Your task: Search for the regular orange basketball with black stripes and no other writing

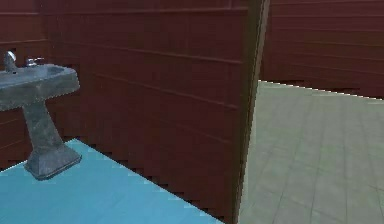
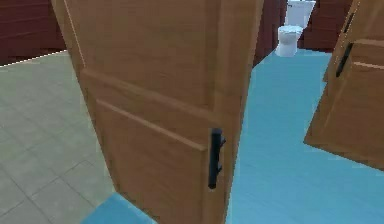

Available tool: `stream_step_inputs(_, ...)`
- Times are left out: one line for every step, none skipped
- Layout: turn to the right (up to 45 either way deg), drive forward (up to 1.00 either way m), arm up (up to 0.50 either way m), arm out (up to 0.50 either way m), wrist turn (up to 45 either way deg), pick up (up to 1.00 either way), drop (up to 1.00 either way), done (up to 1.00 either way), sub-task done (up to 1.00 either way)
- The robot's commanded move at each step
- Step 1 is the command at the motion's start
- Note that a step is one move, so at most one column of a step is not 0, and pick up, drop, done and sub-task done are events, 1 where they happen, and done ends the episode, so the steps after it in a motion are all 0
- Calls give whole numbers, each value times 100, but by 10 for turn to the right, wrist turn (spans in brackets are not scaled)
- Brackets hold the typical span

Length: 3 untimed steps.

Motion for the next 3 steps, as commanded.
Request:
stream_step_inputs(330, 0, 0, 0, 0, 0, 0, 0, 0)
stream_step_inputs(0, 40, 0, 0, 0, 0, 0, 0, 0)
stream_step_inputs(60, 0, 0, 0, 0, 0, 0, 0, 0)
